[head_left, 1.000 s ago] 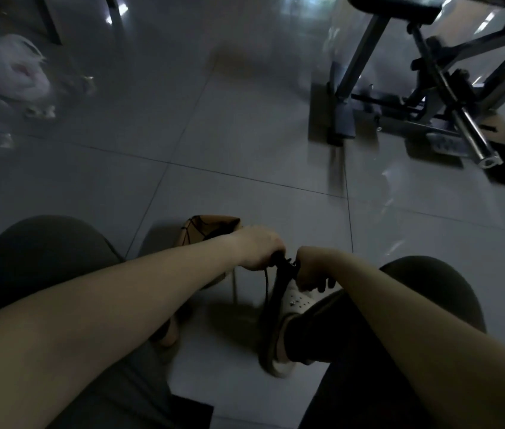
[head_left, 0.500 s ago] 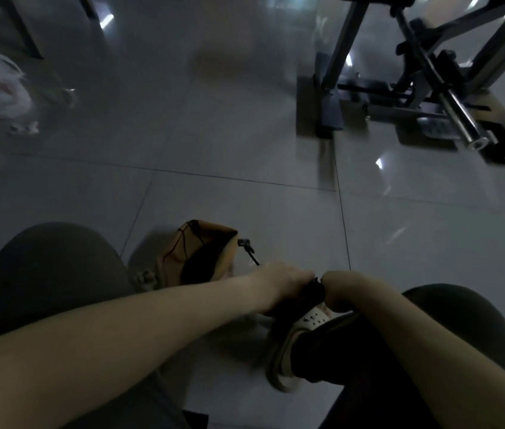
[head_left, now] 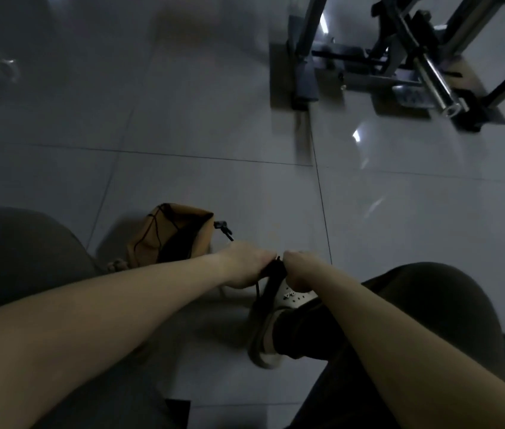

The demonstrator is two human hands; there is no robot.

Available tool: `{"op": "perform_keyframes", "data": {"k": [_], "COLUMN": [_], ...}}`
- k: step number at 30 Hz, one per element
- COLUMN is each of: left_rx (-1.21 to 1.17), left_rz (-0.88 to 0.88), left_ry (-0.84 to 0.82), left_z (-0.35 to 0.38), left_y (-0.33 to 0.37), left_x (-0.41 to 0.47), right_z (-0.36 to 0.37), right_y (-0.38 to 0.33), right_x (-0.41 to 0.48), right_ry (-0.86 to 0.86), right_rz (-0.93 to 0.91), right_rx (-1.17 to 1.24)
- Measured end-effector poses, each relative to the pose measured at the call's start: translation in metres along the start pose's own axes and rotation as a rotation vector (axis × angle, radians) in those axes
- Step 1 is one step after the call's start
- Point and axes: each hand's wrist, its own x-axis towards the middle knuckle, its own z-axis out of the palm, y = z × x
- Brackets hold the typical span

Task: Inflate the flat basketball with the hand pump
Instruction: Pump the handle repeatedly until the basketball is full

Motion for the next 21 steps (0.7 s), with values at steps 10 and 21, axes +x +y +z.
{"op": "perform_keyframes", "data": {"k": [10,21], "left_rx": [0.196,0.053], "left_rz": [-0.008,0.001], "left_ry": [0.203,0.479], "left_z": [-0.042,-0.126], "left_y": [-0.02,-0.035], "left_x": [-0.019,-0.02], "right_z": [-0.031,-0.103], "right_y": [-0.024,-0.015], "right_x": [-0.022,-0.053], "right_ry": [0.2,0.67], "right_rz": [-0.026,0.006], "right_rx": [0.035,0.041]}}
